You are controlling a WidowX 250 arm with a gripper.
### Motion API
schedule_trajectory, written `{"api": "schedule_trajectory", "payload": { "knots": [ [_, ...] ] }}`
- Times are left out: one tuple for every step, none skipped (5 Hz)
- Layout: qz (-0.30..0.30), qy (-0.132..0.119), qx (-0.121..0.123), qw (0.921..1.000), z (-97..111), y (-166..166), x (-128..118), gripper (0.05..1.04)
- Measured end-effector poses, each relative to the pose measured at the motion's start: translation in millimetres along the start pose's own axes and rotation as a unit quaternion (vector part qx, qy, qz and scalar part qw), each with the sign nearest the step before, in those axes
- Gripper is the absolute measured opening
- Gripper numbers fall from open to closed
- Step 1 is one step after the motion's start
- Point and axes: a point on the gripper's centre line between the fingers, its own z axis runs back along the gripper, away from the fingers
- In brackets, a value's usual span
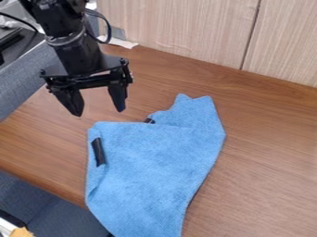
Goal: Move cloth to top left of table
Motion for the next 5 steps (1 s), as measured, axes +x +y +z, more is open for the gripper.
{"api": "schedule_trajectory", "payload": {
  "knots": [
    [0.002, 0.011, 0.002, 0.9999, -5, 0, -3, 0.999],
    [-0.071, 0.039, 0.004, 0.9967, -21, -29, -22, 0.999],
    [-0.137, 0.070, 0.015, 0.9880, -44, -48, -41, 0.999],
    [-0.201, 0.099, 0.024, 0.9743, -66, -66, -61, 0.999],
    [-0.229, 0.123, 0.036, 0.9650, -86, -72, -74, 0.999]
  ]
}}
